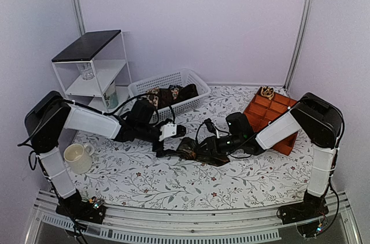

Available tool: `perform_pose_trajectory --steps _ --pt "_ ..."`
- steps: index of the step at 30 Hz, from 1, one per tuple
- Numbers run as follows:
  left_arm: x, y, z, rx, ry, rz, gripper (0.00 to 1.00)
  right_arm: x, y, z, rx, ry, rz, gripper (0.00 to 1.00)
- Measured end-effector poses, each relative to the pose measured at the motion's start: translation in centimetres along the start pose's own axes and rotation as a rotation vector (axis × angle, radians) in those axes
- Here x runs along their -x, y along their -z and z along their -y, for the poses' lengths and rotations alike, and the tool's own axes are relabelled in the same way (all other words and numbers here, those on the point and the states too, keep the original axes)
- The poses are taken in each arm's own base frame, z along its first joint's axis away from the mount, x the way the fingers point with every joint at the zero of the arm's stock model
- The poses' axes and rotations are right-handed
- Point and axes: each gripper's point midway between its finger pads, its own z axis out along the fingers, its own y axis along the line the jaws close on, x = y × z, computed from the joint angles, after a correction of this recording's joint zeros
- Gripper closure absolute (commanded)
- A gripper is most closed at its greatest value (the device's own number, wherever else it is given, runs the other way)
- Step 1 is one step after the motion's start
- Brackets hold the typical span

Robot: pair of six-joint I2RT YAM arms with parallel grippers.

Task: Roll the ties
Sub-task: Roll the tie at the center of the board.

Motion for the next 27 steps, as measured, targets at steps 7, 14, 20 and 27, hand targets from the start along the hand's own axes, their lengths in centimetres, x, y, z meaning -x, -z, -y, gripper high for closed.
perform_pose_trajectory --steps 7,14,20,27 --pt "1.1 -0.2 -1.8 -0.054 -0.148 0.032 0.06 -0.2 -0.1 0.2 -0.004 0.008 -0.004 0.64" --pt "0.4 -1.8 -1.1 -0.178 -0.179 0.039 0.06 -0.1 -0.2 0.3 -0.005 0.016 -0.002 0.64" --pt "0.1 -2.5 -0.6 -0.287 -0.162 0.065 0.06 0.0 -0.1 0.3 -0.009 0.016 0.002 0.64" --pt "-0.2 -2.4 -0.2 -0.339 -0.126 0.064 0.06 0.2 -0.3 0.4 -0.009 0.016 0.003 0.64"
